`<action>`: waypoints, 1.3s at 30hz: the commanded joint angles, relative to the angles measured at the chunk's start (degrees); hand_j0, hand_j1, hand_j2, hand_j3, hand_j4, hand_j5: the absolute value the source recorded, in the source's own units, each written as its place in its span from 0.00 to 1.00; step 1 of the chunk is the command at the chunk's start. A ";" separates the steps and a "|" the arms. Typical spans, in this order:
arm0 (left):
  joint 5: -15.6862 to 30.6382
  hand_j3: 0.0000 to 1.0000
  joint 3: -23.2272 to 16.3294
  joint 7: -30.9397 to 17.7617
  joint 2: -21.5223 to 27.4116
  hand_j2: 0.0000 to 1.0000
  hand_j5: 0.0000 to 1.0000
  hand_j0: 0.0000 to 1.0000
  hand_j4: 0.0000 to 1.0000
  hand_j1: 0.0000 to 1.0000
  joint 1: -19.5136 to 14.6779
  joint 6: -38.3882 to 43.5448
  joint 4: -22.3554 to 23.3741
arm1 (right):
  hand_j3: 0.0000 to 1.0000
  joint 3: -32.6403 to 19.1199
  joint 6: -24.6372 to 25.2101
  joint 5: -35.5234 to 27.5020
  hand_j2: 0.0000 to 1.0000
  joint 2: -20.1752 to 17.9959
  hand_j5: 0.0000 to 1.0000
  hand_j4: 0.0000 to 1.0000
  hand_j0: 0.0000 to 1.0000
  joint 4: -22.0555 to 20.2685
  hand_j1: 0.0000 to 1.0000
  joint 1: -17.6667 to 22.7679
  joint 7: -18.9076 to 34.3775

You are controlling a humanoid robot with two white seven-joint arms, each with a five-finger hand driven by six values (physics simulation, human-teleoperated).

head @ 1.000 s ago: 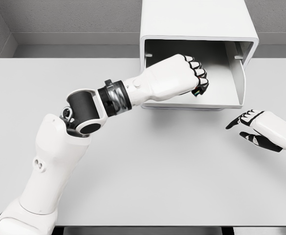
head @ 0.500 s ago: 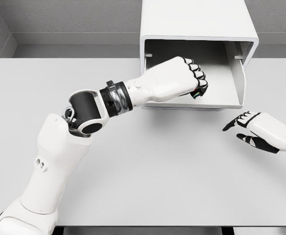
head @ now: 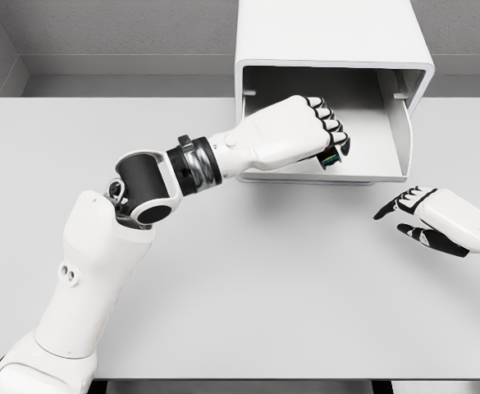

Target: Slide open multi-storey tabletop storage cabinets and put open load switch and slide close multi-storey tabletop storage cabinets

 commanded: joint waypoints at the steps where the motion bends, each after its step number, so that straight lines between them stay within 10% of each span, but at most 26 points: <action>1: 0.36 0.60 0.22 0.05 0.00 0.60 0.60 0.60 0.60 0.60 0.00 0.16 0.37 | 0.59 -0.08 0.11 -0.43 0.59 -0.07 0.59 0.59 0.59 -0.05 0.59 0.00 -0.02; 22: 0.88 0.97 2.06 0.22 0.00 0.97 0.97 0.97 0.97 0.97 -0.09 0.16 0.11 | 0.59 -0.17 0.11 -0.43 0.59 -0.07 0.59 0.59 0.59 0.04 0.59 -0.44 0.06; 29: 7.29 1.00 4.17 0.40 6.32 1.00 1.00 1.00 1.00 1.00 0.26 0.16 -7.10 | 0.59 0.01 0.11 -0.61 0.59 -0.07 0.59 0.59 0.59 -1.10 0.59 -0.26 -0.02; 36: 25.05 1.00 24.82 0.40 19.24 1.00 1.00 1.00 1.00 1.00 9.14 0.16 -8.42 | 0.59 0.18 0.11 -0.87 0.59 0.11 0.59 0.59 0.59 -2.60 0.59 -0.09 -0.02; 39: 30.41 1.00 35.46 0.40 26.10 1.00 1.00 1.00 1.00 1.00 20.91 0.16 -7.10 | 0.59 0.27 0.11 -0.61 0.59 0.29 0.59 0.59 0.59 -2.51 0.59 -0.35 0.06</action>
